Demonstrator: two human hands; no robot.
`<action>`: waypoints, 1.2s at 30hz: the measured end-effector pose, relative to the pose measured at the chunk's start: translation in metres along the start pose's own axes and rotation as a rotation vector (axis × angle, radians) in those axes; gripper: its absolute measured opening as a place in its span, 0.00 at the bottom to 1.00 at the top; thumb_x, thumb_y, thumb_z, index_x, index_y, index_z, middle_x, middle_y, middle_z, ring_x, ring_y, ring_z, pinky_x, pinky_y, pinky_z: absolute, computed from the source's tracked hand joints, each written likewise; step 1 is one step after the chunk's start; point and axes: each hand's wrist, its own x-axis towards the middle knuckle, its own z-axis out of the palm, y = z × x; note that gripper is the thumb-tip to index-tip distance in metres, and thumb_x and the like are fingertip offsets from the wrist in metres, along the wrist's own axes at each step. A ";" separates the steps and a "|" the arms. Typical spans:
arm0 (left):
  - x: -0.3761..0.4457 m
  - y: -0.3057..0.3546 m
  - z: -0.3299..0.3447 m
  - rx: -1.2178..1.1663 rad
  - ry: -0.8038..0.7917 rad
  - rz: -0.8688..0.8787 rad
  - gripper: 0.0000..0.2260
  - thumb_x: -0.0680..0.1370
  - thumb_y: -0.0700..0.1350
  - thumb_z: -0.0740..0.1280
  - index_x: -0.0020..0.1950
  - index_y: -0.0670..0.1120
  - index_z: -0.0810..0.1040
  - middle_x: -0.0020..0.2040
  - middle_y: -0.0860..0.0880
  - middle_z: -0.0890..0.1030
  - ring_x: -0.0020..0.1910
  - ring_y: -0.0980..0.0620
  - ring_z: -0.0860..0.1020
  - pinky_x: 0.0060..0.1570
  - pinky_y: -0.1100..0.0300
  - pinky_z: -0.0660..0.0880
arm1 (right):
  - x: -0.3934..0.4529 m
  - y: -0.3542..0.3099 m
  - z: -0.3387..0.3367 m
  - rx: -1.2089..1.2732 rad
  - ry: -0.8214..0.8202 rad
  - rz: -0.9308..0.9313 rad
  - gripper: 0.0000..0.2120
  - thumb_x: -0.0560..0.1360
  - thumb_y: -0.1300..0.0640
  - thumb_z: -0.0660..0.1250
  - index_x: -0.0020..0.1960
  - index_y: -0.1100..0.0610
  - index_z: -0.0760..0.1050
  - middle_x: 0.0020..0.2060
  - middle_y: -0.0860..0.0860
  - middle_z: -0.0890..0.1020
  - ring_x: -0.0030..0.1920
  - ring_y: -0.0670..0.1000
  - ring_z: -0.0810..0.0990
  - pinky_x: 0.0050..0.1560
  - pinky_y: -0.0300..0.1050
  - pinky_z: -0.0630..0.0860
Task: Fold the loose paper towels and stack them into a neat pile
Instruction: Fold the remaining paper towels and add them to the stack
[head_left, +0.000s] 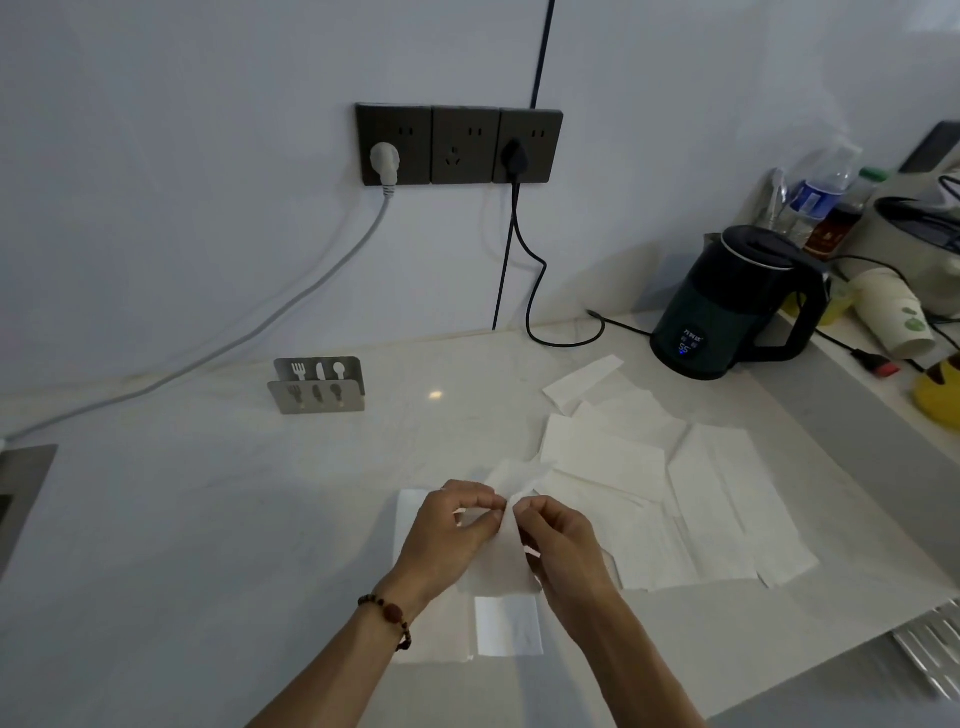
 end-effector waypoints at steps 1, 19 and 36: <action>-0.001 0.002 0.000 0.015 0.001 -0.005 0.08 0.78 0.43 0.69 0.45 0.56 0.83 0.55 0.57 0.77 0.56 0.60 0.76 0.53 0.69 0.70 | 0.000 0.000 0.001 -0.037 0.011 -0.019 0.10 0.78 0.60 0.64 0.40 0.59 0.80 0.38 0.55 0.82 0.40 0.53 0.80 0.41 0.48 0.76; -0.009 0.009 -0.005 -0.059 -0.066 -0.030 0.08 0.78 0.47 0.67 0.45 0.50 0.87 0.42 0.53 0.86 0.46 0.55 0.83 0.52 0.60 0.77 | -0.003 0.001 0.000 -0.101 0.068 -0.093 0.08 0.78 0.62 0.63 0.44 0.64 0.78 0.38 0.58 0.83 0.40 0.56 0.83 0.46 0.50 0.82; -0.016 0.004 -0.016 -0.061 -0.039 -0.027 0.07 0.75 0.42 0.72 0.45 0.54 0.85 0.44 0.57 0.86 0.46 0.59 0.83 0.51 0.64 0.78 | -0.005 0.005 0.008 0.125 -0.099 0.058 0.14 0.80 0.56 0.63 0.51 0.66 0.81 0.44 0.60 0.84 0.43 0.55 0.83 0.47 0.49 0.79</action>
